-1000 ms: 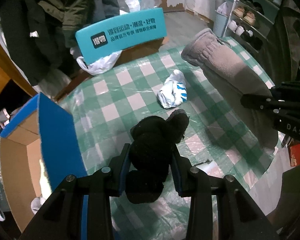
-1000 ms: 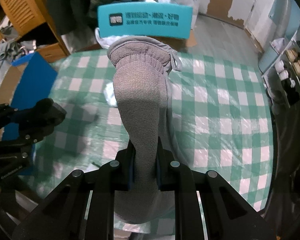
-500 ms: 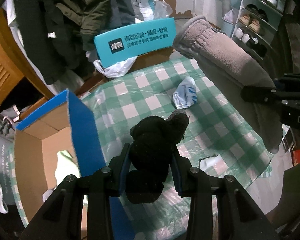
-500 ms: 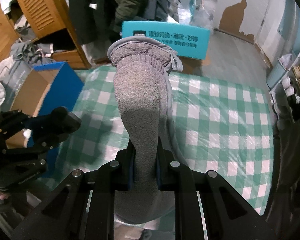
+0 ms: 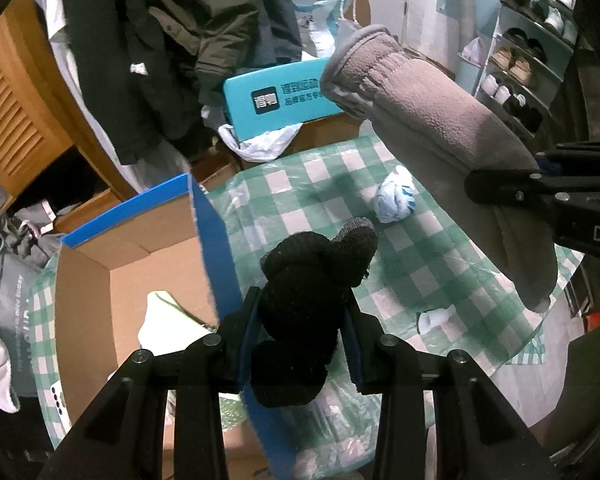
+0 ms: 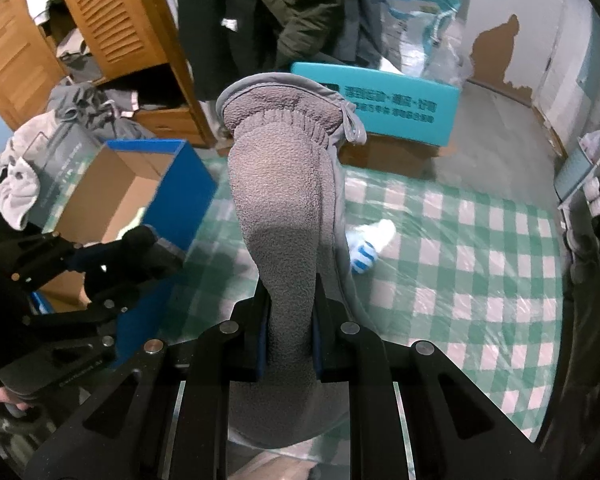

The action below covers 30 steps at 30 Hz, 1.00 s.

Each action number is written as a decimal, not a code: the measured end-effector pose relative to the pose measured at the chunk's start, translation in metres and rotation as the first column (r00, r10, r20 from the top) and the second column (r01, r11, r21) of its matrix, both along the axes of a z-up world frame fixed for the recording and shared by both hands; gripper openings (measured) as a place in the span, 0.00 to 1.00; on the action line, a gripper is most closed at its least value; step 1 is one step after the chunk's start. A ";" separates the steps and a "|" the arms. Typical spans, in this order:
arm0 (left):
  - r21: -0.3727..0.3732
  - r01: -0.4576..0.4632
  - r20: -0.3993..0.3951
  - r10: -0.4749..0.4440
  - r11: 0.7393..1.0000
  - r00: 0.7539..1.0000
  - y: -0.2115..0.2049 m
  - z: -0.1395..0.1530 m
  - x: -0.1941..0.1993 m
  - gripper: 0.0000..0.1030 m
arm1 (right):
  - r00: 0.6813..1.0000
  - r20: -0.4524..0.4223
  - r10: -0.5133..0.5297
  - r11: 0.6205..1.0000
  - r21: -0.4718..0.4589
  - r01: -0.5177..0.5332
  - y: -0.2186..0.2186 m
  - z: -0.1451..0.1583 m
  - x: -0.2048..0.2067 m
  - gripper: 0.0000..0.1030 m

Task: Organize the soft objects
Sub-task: 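Lift the black glove with the left gripper while the right gripper lifts the grey mitten toward the box, then lower the black glove into the box and open the left gripper while the right gripper releases the mitten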

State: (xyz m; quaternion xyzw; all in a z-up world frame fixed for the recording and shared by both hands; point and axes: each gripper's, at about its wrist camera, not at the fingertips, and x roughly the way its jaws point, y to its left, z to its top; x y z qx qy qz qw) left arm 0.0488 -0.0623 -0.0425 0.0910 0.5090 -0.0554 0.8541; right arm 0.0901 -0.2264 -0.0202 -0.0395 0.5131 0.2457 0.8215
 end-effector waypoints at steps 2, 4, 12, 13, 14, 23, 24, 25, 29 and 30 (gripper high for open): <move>-0.004 -0.008 0.006 0.008 1.000 1.000 0.006 0.003 -0.002 0.37 | 1.000 0.006 0.012 1.000 0.001 -0.012 0.008 0.003 -0.001 0.14; -0.004 -0.019 0.011 0.019 1.000 1.000 0.013 0.005 -0.004 0.37 | 1.000 0.010 0.026 1.000 0.005 -0.026 0.016 0.006 -0.001 0.14; 0.008 -0.065 0.036 0.064 0.998 0.997 0.042 0.011 -0.012 0.37 | 0.997 0.015 0.073 0.997 0.003 -0.073 0.048 0.009 -0.001 0.14; 0.009 -0.072 0.038 0.071 0.997 0.997 0.046 0.012 -0.013 0.37 | 0.997 0.013 0.081 0.997 0.002 -0.081 0.053 0.008 -0.001 0.14; 0.006 -0.079 0.040 0.079 0.997 0.996 0.050 0.013 -0.014 0.37 | 0.996 0.012 0.088 0.996 0.001 -0.088 0.058 0.009 -0.001 0.14; -0.014 -0.144 0.045 0.145 0.989 0.988 0.087 0.013 -0.019 0.37 | 0.989 0.012 0.146 0.989 0.010 -0.146 0.100 0.016 0.002 0.14; -0.015 -0.150 0.044 0.151 0.989 0.988 0.091 0.013 -0.020 0.37 | 0.988 0.011 0.153 0.988 0.011 -0.153 0.105 0.016 0.002 0.14; -0.016 -0.157 0.043 0.158 0.987 0.987 0.095 0.012 -0.021 0.37 | 0.987 0.009 0.160 0.987 0.013 -0.160 0.111 0.017 0.002 0.14; -0.022 -0.189 0.039 0.190 0.982 0.981 0.112 0.010 -0.024 0.37 | 0.983 0.003 0.184 0.983 0.018 -0.184 0.132 0.018 0.003 0.14; -0.024 -0.196 0.037 0.197 0.980 0.980 0.116 0.010 -0.024 0.37 | 0.981 0.001 0.193 0.981 0.018 -0.193 0.138 0.018 0.003 0.14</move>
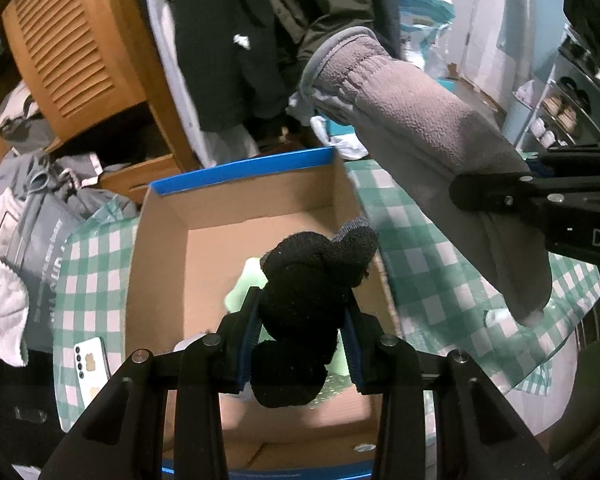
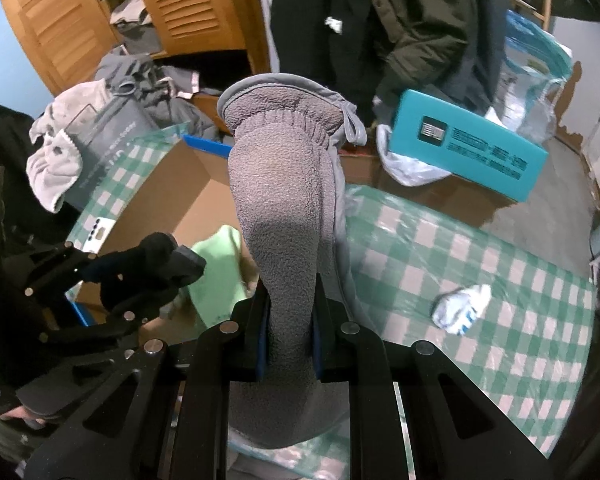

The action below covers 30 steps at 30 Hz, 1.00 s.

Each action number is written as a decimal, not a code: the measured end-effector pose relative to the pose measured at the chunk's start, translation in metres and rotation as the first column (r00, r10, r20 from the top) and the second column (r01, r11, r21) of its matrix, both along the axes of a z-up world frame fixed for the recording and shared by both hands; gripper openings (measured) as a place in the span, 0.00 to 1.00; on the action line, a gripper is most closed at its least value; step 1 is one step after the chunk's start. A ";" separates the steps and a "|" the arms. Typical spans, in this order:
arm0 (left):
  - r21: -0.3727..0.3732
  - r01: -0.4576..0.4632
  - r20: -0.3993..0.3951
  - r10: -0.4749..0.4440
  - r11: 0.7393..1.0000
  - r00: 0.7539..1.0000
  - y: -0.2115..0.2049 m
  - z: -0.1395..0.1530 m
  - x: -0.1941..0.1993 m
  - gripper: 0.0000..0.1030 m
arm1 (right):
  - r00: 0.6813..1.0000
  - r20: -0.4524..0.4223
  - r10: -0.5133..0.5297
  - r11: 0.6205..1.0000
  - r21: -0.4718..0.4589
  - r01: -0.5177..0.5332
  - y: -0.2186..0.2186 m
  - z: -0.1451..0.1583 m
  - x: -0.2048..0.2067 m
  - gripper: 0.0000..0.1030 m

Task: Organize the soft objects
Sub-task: 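Lower the black glove into the box and open the left gripper while the right gripper releases the mitten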

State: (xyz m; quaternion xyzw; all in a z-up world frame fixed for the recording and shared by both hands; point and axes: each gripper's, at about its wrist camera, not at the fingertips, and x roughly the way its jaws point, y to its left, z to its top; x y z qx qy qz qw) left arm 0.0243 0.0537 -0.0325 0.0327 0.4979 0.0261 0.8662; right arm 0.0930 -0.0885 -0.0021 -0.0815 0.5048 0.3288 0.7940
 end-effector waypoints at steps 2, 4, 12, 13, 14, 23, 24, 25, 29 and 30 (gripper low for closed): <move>-0.006 -0.016 -0.001 0.016 1.000 1.000 0.009 -0.001 -0.001 0.37 | 1.000 -0.002 0.013 1.000 0.003 -0.013 0.010 0.001 -0.001 0.14; -0.010 -0.029 -0.001 0.029 1.000 1.000 0.016 -0.002 -0.003 0.37 | 1.000 -0.006 0.027 1.000 0.006 -0.027 0.021 0.001 -0.002 0.14; -0.025 -0.081 -0.004 0.081 0.996 0.997 0.043 -0.003 -0.008 0.37 | 0.998 -0.031 0.059 0.998 0.001 -0.059 0.055 -0.004 -0.004 0.14; -0.026 -0.086 -0.003 0.086 0.996 0.996 0.046 -0.004 -0.009 0.37 | 0.997 -0.034 0.065 0.998 0.000 -0.065 0.059 -0.004 -0.005 0.14; -0.029 -0.094 -0.003 0.094 0.995 0.996 0.050 -0.004 -0.011 0.37 | 0.997 -0.036 0.071 0.997 -0.001 -0.071 0.064 -0.005 -0.006 0.14; -0.028 -0.147 -0.027 0.146 0.989 0.989 0.076 -0.015 -0.016 0.37 | 0.991 -0.067 0.116 0.993 -0.019 -0.117 0.099 -0.017 -0.016 0.14; -0.029 -0.150 -0.029 0.149 0.988 0.988 0.078 -0.016 -0.017 0.37 | 0.990 -0.071 0.119 0.993 -0.021 -0.120 0.102 -0.018 -0.016 0.14; -0.029 -0.153 -0.031 0.152 0.988 0.988 0.080 -0.017 -0.017 0.37 | 0.990 -0.076 0.122 0.992 -0.022 -0.124 0.105 -0.020 -0.017 0.14; -0.025 -0.170 -0.038 0.169 0.985 0.985 0.086 -0.020 -0.018 0.37 | 0.988 -0.091 0.127 0.991 -0.028 -0.130 0.114 -0.027 -0.020 0.14; -0.026 -0.174 -0.041 0.173 0.984 0.984 0.087 -0.020 -0.018 0.37 | 0.987 -0.094 0.128 0.991 -0.030 -0.131 0.115 -0.028 -0.020 0.14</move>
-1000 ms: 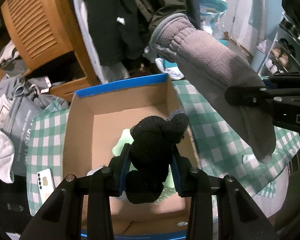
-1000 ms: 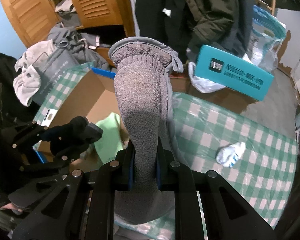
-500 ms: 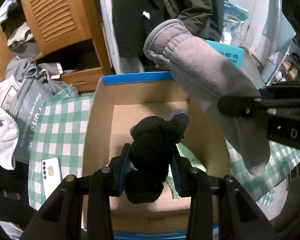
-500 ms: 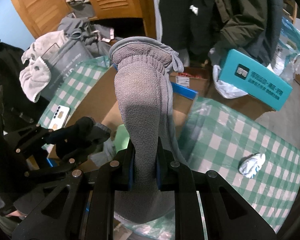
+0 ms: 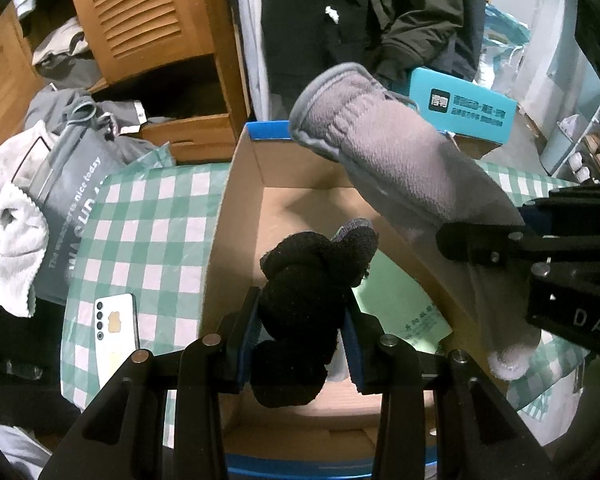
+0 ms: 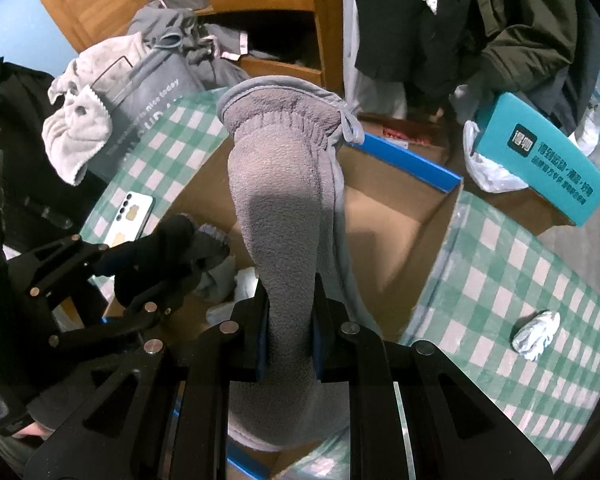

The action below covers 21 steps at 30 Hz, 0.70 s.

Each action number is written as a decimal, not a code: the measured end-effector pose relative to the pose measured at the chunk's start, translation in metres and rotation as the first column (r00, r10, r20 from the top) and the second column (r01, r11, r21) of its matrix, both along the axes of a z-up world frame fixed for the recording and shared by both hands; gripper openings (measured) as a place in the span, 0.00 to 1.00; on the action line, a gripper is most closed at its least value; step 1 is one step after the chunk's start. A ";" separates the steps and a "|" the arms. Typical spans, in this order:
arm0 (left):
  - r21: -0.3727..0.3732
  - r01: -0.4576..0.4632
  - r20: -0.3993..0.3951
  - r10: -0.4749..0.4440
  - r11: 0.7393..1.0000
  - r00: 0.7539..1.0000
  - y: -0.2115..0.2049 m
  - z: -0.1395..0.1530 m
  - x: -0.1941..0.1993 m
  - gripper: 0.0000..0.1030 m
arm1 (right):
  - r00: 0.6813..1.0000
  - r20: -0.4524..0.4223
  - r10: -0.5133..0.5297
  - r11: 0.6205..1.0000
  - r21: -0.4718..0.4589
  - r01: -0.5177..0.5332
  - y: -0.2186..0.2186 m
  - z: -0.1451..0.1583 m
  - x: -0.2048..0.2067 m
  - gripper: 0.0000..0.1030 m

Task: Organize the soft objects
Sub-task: 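Lower the black glove into the box and open the left gripper while the right gripper releases the mitten, then move both grippers back over the table toward the striped sock bundle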

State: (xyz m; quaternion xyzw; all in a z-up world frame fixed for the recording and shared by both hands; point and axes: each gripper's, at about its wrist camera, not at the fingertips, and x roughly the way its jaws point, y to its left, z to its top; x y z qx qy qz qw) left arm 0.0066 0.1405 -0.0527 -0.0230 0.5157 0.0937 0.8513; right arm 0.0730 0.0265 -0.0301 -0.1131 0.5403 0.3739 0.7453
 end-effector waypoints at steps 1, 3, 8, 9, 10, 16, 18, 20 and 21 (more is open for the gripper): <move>-0.002 -0.005 -0.002 0.005 1.000 1.000 0.001 -0.001 0.000 0.37 | 1.000 -0.004 0.000 1.000 -0.001 0.000 0.001 -0.002 0.000 0.15; -0.004 -0.012 -0.005 0.012 1.000 1.000 0.002 -0.002 0.000 0.39 | 1.000 -0.014 0.004 1.000 0.002 -0.004 0.003 -0.004 0.000 0.20; -0.001 -0.030 -0.006 0.030 1.000 1.000 0.006 -0.002 -0.001 0.52 | 1.000 0.006 0.009 1.000 0.008 -0.009 0.004 -0.004 -0.004 0.41; 0.000 -0.034 -0.004 0.034 0.999 0.999 0.006 -0.001 -0.001 0.55 | 1.000 0.010 0.005 1.000 0.009 -0.005 0.003 -0.004 -0.003 0.48; 0.002 -0.037 -0.001 0.037 0.999 0.999 0.006 -0.001 -0.001 0.57 | 1.000 0.019 -0.002 1.000 0.009 0.002 0.001 -0.002 -0.003 0.49; -0.005 -0.022 0.003 0.022 1.000 1.000 0.001 0.000 0.000 0.62 | 0.999 0.013 -0.042 0.999 0.012 0.042 -0.014 0.000 0.005 0.52; -0.006 -0.013 0.004 0.013 1.000 1.000 -0.003 0.001 0.002 0.62 | 0.998 0.017 -0.053 0.999 0.009 0.053 -0.020 0.000 0.006 0.55; -0.007 0.001 0.004 -0.001 1.000 1.000 -0.009 0.001 0.003 0.62 | 0.998 0.019 -0.064 0.998 0.003 0.064 -0.027 0.000 0.007 0.55; -0.007 0.007 0.005 -0.007 1.000 1.000 -0.011 0.001 0.004 0.62 | 0.997 0.019 -0.069 0.998 0.000 0.069 -0.030 -0.001 0.007 0.56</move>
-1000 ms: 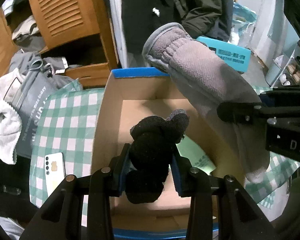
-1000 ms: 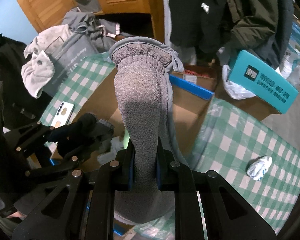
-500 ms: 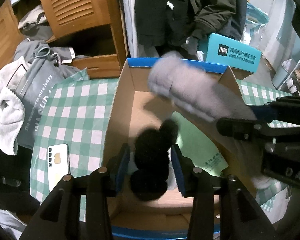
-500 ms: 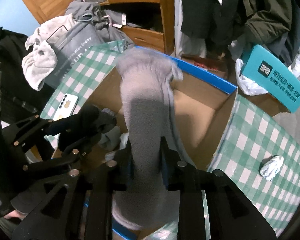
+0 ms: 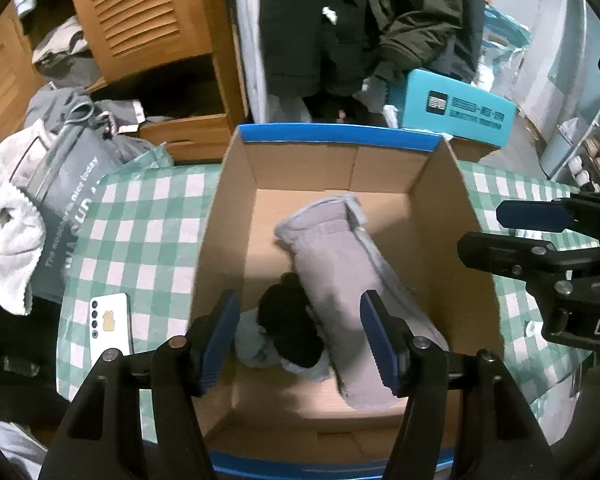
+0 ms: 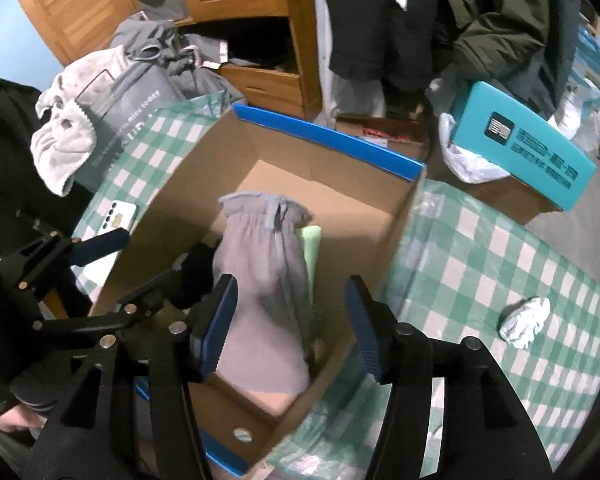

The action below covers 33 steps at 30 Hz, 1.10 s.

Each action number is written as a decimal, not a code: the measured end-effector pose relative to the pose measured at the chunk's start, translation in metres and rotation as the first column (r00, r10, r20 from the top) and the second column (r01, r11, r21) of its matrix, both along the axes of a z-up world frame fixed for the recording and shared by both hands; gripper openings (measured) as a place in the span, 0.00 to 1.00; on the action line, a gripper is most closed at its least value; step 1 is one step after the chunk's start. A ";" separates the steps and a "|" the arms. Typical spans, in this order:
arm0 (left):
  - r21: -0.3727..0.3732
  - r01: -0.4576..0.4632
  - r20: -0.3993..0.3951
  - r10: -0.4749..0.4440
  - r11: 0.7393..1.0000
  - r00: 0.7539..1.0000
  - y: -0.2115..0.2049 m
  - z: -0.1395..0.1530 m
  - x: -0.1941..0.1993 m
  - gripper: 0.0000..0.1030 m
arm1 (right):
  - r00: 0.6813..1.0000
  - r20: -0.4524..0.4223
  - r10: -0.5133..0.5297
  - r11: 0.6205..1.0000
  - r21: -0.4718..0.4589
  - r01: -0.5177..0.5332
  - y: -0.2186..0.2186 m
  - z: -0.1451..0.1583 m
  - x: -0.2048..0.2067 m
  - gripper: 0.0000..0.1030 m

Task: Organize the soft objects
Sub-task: 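Move both grippers back over the table toward the striped sock bundle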

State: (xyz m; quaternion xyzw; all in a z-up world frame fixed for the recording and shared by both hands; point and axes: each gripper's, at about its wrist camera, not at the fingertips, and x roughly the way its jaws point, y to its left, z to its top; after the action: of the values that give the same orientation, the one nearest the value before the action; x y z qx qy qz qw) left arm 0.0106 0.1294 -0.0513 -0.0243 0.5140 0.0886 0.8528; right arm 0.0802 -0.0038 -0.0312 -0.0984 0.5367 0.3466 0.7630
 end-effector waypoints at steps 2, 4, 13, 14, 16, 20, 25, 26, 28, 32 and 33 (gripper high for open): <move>0.002 0.012 -0.001 -0.012 1.000 1.000 -0.005 0.000 0.002 0.62 | 1.000 -0.001 -0.013 1.000 -0.006 0.013 -0.007 -0.002 0.001 0.57; 0.002 0.024 -0.002 -0.024 1.000 1.000 -0.011 0.000 0.004 0.62 | 1.000 -0.001 -0.024 1.000 -0.011 0.024 -0.014 -0.003 0.003 0.58; 0.015 0.068 -0.005 -0.068 0.998 0.998 -0.035 0.000 0.011 0.66 | 0.997 -0.010 -0.073 0.997 -0.034 0.073 -0.053 -0.013 0.005 0.61; 0.018 0.074 -0.006 -0.074 0.997 0.997 -0.039 0.001 0.012 0.66 | 0.997 -0.012 -0.082 0.996 -0.039 0.081 -0.059 -0.015 0.005 0.61; 0.020 0.083 -0.005 -0.083 0.996 0.997 -0.045 0.002 0.014 0.66 | 0.995 -0.019 -0.096 0.994 -0.046 0.095 -0.069 -0.019 0.006 0.61; 0.028 0.107 -0.002 -0.107 0.994 0.994 -0.060 0.005 0.018 0.67 | 0.992 -0.025 -0.127 0.990 -0.059 0.125 -0.092 -0.027 0.007 0.62; 0.043 0.142 -0.010 -0.141 0.989 0.990 -0.081 0.005 0.025 0.68 | 0.985 -0.032 -0.171 0.984 -0.061 0.169 -0.120 -0.031 0.010 0.62; 0.046 0.149 -0.012 -0.148 0.988 0.989 -0.085 0.004 0.026 0.68 | 0.983 -0.033 -0.181 0.982 -0.060 0.179 -0.125 -0.031 0.011 0.62; 0.049 0.161 -0.016 -0.160 0.986 0.987 -0.092 0.003 0.028 0.68 | 0.979 -0.034 -0.199 0.979 -0.059 0.197 -0.137 -0.032 0.012 0.63; 0.052 0.184 -0.029 -0.182 0.982 0.983 -0.109 0.000 0.035 0.69 | 0.972 -0.036 -0.230 0.972 -0.053 0.228 -0.156 -0.034 0.016 0.63; 0.053 0.187 -0.032 -0.186 0.981 0.982 -0.113 0.000 0.037 0.69 | 0.971 -0.039 -0.238 0.970 -0.052 0.236 -0.161 -0.035 0.018 0.63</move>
State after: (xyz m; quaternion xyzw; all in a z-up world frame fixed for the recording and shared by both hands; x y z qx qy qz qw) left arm 0.0474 0.0163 -0.0517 0.0490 0.5229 0.0231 0.8507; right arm 0.0978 -0.1650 -0.0662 -0.0438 0.5696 0.2424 0.7842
